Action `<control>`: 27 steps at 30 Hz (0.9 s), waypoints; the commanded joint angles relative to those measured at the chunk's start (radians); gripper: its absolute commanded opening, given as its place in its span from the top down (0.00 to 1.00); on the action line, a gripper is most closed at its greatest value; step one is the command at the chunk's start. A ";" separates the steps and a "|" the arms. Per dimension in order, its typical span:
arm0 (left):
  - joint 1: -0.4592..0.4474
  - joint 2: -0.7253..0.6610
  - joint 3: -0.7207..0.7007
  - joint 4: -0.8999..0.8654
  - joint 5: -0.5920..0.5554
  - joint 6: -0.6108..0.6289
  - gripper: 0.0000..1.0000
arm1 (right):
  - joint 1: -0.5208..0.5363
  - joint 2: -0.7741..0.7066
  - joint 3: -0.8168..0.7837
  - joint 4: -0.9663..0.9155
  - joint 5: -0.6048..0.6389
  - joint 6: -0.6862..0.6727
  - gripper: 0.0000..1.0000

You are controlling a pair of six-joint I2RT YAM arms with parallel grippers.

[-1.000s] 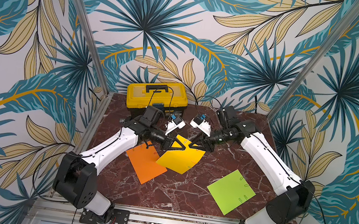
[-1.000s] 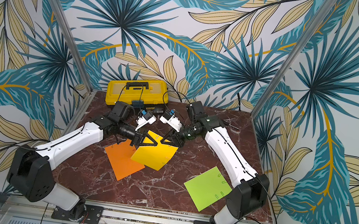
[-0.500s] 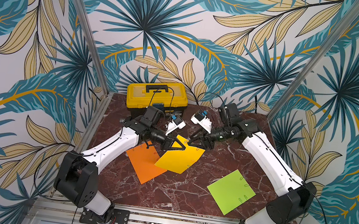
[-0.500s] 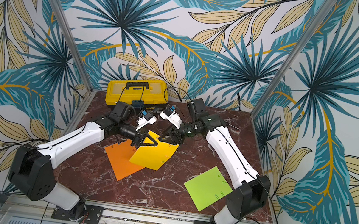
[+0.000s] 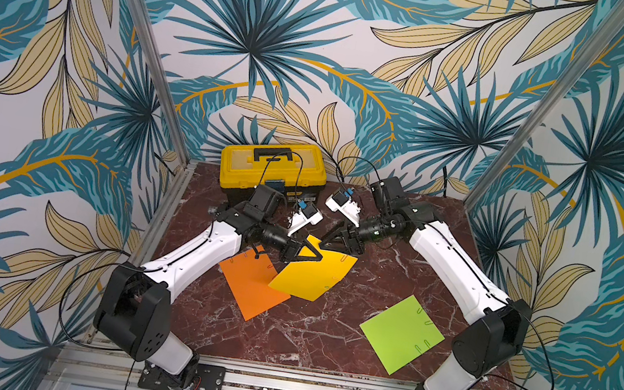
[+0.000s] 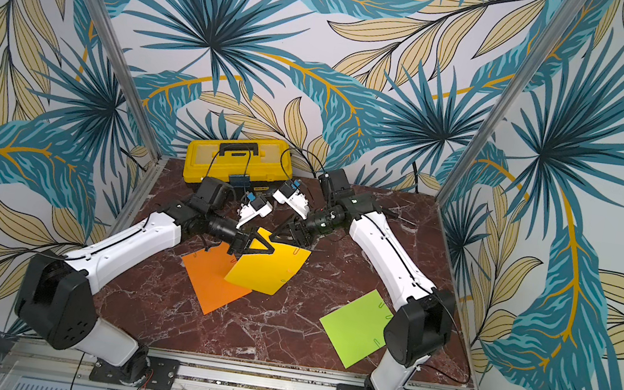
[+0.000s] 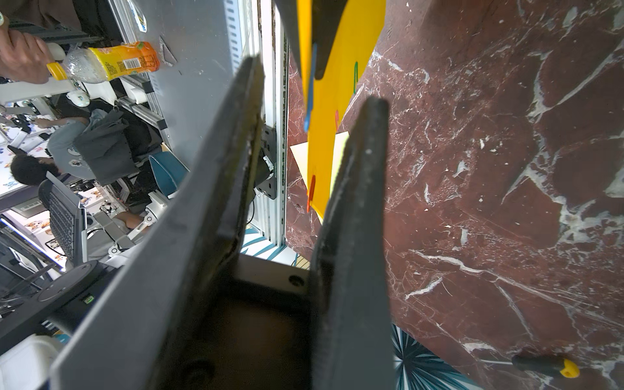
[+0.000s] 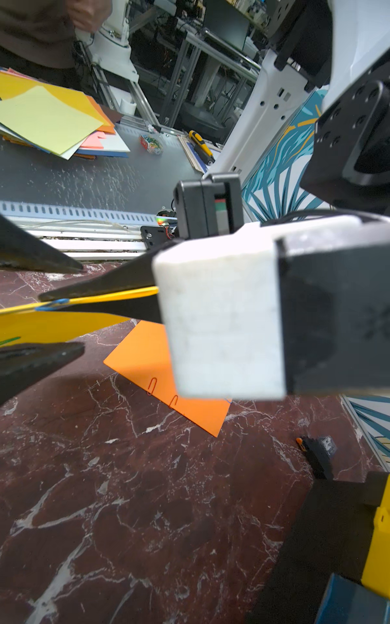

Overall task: Unclip the paperclips from the documents
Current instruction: Remove the paper clip from the document.

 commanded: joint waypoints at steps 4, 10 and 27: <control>-0.003 -0.003 -0.006 -0.001 -0.030 0.038 1.00 | 0.000 0.006 0.001 -0.036 -0.054 -0.013 0.75; -0.004 -0.007 -0.005 -0.001 -0.047 0.050 1.00 | -0.002 0.003 -0.003 -0.048 -0.037 -0.027 0.77; -0.001 -0.022 -0.017 -0.001 -0.044 0.049 1.00 | -0.018 -0.003 -0.025 -0.038 -0.036 -0.023 0.88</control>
